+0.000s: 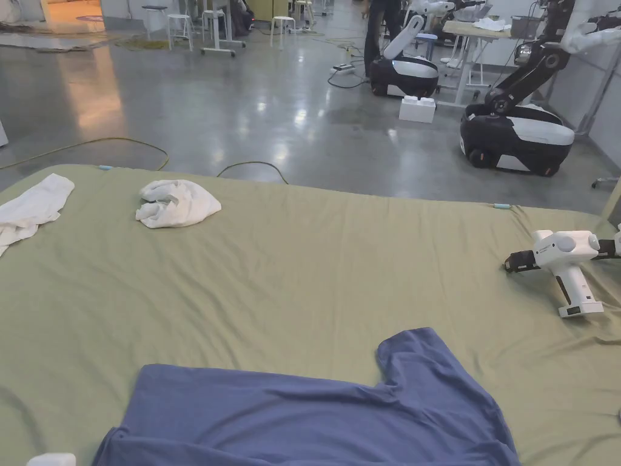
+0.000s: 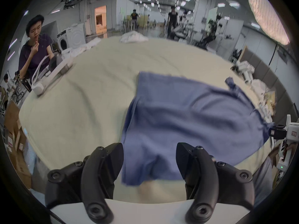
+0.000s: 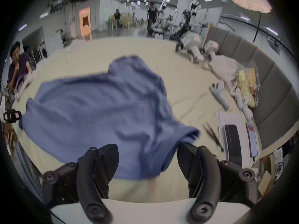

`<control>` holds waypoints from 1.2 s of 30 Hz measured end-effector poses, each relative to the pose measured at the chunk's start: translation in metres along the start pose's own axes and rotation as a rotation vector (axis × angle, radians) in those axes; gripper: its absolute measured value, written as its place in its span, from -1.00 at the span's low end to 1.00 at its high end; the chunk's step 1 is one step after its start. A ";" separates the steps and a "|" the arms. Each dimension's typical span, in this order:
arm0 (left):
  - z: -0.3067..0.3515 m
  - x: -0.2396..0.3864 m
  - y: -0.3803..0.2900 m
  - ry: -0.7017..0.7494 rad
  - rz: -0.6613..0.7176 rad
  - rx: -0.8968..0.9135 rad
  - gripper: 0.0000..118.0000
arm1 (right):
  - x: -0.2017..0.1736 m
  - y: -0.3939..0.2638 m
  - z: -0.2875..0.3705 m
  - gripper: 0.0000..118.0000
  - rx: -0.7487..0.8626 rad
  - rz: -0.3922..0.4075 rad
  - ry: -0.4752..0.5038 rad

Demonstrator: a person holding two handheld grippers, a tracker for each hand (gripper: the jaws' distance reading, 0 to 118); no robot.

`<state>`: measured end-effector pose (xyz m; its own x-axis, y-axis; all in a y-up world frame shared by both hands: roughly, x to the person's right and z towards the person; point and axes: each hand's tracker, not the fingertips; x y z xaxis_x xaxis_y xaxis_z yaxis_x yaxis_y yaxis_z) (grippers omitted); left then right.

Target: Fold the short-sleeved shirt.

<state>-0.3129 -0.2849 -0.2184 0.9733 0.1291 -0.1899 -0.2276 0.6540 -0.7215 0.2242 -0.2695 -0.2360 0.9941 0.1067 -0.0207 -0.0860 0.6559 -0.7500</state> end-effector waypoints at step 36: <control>-0.051 0.010 0.154 0.047 -0.082 0.195 -1.00 | -0.075 0.124 0.021 -0.97 0.725 -0.035 -0.012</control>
<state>-0.3397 -0.2210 -0.3660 0.9846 0.0377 -0.1705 -0.1333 0.7930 -0.5945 0.1380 -0.1802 -0.3133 0.9966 0.0818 0.0057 -0.0805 0.9891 -0.1231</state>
